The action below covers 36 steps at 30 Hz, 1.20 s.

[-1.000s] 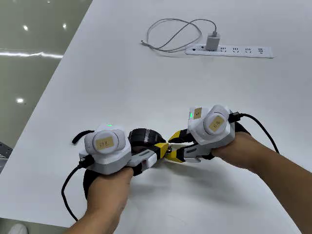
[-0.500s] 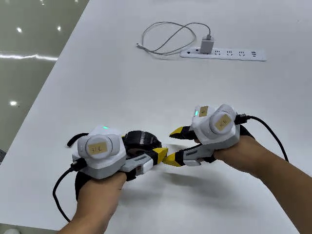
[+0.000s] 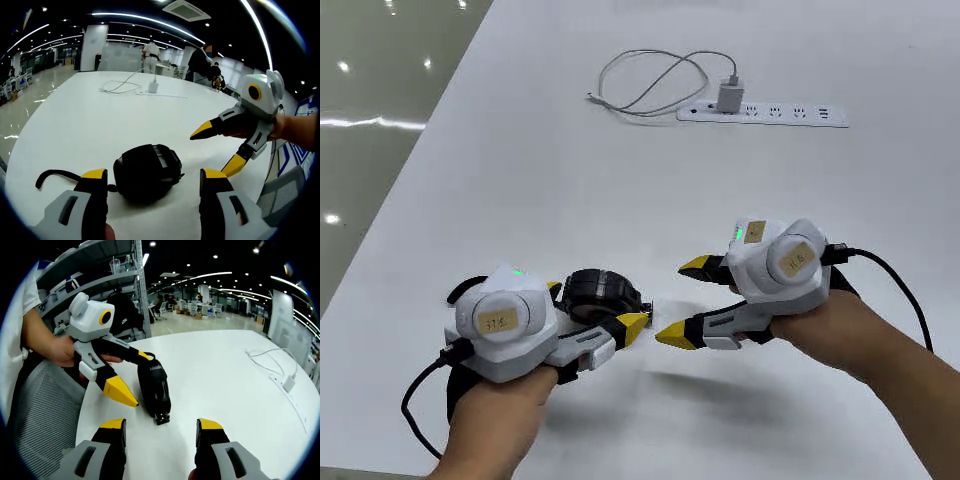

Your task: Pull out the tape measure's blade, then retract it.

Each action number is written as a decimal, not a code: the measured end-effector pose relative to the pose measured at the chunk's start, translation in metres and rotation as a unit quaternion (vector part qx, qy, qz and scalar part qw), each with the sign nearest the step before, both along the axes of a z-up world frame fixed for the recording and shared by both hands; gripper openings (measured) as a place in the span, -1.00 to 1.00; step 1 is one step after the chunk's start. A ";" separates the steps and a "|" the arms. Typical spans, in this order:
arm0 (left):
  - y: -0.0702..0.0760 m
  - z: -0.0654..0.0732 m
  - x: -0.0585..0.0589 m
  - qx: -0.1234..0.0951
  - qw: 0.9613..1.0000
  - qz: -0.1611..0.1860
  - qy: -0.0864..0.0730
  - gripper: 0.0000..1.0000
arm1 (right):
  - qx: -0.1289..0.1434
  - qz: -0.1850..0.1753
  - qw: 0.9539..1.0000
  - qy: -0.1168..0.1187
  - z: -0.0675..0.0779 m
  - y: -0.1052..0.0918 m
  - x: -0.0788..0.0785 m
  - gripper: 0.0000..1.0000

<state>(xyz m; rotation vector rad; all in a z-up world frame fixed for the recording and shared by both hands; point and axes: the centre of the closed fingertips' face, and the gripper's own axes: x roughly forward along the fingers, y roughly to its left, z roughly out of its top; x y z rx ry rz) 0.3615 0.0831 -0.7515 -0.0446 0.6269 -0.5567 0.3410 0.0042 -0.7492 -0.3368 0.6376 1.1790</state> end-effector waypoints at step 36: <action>0.005 0.028 -0.026 0.028 0.991 -0.118 -0.052 0.89 | 0.010 -0.076 0.997 -0.019 0.028 -0.045 -0.015 0.45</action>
